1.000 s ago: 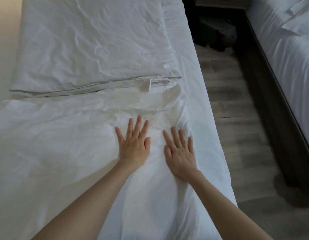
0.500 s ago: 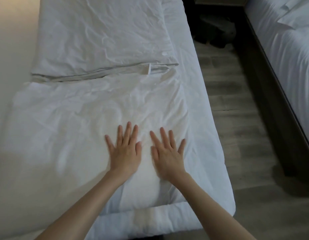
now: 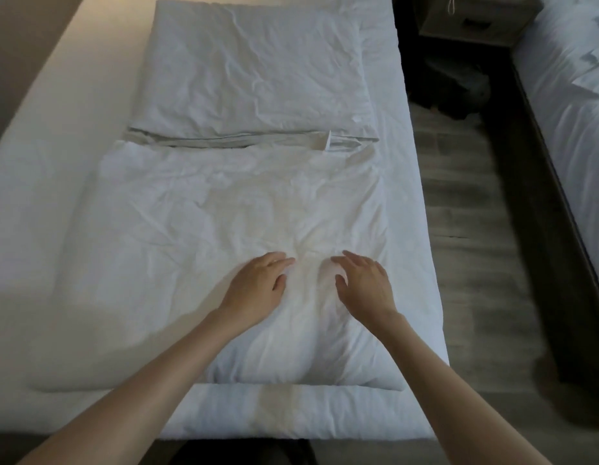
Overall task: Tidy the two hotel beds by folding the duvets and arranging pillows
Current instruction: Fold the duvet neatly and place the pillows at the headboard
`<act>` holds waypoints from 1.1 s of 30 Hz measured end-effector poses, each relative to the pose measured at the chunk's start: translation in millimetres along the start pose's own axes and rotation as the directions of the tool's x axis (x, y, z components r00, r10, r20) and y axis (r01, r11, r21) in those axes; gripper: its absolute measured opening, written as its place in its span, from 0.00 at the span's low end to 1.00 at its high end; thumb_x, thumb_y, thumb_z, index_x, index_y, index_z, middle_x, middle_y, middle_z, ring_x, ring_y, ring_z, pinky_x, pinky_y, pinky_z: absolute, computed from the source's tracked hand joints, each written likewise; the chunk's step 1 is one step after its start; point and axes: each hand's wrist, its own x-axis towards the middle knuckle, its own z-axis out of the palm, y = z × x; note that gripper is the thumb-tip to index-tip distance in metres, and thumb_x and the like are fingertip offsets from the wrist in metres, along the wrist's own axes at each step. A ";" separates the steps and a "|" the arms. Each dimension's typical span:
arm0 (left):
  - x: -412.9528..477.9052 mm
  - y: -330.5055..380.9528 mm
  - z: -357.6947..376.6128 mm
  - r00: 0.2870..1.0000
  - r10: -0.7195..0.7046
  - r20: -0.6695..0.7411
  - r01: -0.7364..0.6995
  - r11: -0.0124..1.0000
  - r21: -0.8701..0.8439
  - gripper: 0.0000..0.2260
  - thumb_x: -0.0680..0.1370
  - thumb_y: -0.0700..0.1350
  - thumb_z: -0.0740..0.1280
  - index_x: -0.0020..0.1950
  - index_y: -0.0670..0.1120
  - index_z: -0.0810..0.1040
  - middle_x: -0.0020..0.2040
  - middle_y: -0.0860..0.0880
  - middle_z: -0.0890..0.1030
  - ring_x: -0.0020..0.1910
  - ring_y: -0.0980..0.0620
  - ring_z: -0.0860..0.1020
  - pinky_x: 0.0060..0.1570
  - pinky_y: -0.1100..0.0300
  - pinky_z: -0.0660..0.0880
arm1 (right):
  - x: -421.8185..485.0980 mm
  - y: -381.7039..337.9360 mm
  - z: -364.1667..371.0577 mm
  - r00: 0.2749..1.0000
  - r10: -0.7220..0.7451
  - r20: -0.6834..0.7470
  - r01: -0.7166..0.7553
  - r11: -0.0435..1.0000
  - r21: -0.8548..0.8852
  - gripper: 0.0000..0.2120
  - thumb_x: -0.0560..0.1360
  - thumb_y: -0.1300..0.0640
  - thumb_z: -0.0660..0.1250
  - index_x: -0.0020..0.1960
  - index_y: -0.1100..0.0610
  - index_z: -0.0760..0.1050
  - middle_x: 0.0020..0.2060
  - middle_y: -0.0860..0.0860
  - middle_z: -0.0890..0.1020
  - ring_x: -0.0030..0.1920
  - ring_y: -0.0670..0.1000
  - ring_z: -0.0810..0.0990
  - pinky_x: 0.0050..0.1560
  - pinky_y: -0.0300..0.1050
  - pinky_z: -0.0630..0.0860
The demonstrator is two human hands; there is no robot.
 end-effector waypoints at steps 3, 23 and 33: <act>-25.7 -31.4 -31.7 0.990 -0.080 -0.119 0.084 0.996 0.029 0.22 0.81 0.40 0.60 0.75 0.48 0.65 0.76 0.49 0.63 0.76 0.49 0.59 0.73 0.53 0.55 | 8.8 -45.1 -11.9 0.996 -0.084 -0.005 0.084 0.996 0.021 0.25 0.81 0.54 0.58 0.77 0.46 0.58 0.78 0.49 0.56 0.77 0.53 0.52 0.76 0.57 0.46; 22.8 -247.6 -114.8 0.912 -0.409 -0.027 0.385 0.830 0.403 0.23 0.82 0.60 0.45 0.76 0.66 0.43 0.79 0.52 0.36 0.77 0.44 0.34 0.69 0.33 0.36 | 117.3 -162.2 88.2 0.993 -0.059 0.104 0.081 0.972 -0.220 0.29 0.77 0.32 0.44 0.74 0.32 0.35 0.76 0.43 0.32 0.74 0.58 0.28 0.64 0.77 0.33; 28.1 -194.3 -93.0 0.893 -0.368 -0.258 0.420 0.887 0.190 0.25 0.83 0.50 0.50 0.80 0.49 0.48 0.80 0.47 0.43 0.78 0.45 0.42 0.72 0.39 0.39 | 96.5 -166.4 83.1 0.996 -0.077 0.050 0.081 0.993 -0.085 0.29 0.81 0.45 0.50 0.77 0.39 0.40 0.79 0.47 0.41 0.77 0.53 0.36 0.73 0.66 0.35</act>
